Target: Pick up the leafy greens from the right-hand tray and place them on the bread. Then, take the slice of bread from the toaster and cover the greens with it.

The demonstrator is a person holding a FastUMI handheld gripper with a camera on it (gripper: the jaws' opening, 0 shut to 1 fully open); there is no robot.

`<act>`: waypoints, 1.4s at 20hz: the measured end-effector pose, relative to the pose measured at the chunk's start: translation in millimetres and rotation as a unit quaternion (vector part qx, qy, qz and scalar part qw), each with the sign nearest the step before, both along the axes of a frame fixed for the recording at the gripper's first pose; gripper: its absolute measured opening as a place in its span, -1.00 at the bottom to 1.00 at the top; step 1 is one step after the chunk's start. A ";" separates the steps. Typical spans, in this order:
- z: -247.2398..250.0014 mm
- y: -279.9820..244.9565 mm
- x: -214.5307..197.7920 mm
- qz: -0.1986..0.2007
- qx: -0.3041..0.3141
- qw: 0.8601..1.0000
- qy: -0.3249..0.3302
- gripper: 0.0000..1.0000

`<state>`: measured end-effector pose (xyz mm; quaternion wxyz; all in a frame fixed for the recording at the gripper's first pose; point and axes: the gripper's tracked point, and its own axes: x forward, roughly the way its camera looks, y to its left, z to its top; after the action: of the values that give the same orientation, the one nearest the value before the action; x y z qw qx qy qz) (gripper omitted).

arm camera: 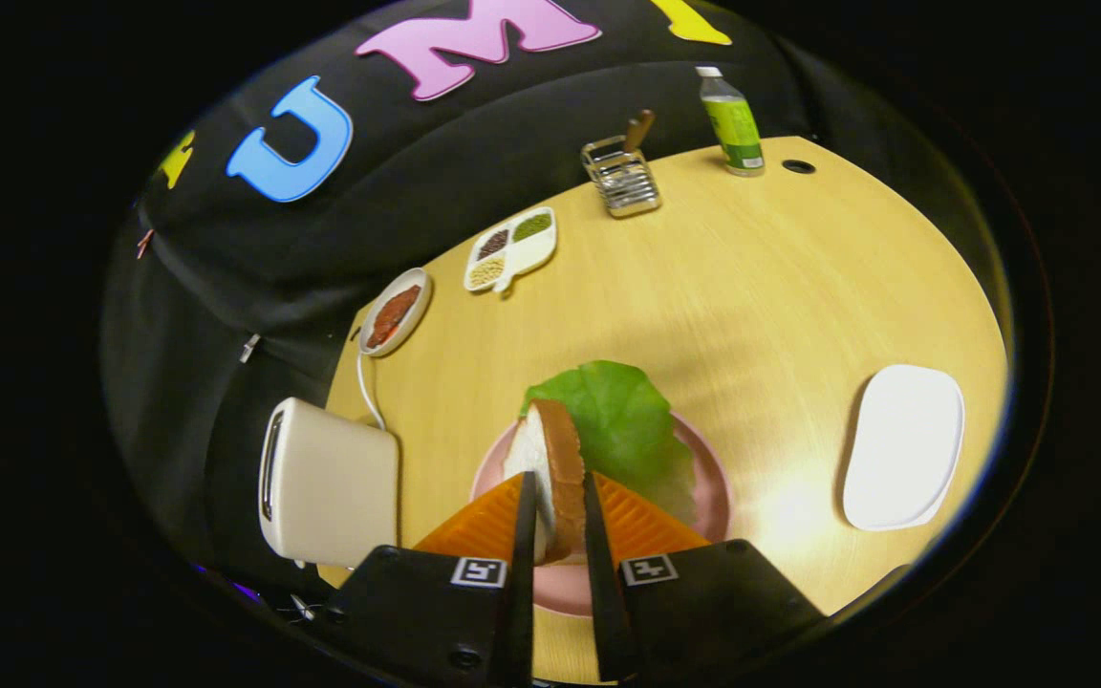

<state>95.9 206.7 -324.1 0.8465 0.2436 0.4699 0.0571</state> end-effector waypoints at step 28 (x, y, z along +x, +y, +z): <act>265.2 -140.2 -57.9 -0.017 -0.138 0.940 -0.310 0.98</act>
<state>38.0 66.5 -58.9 0.9765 0.1027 0.1830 0.0495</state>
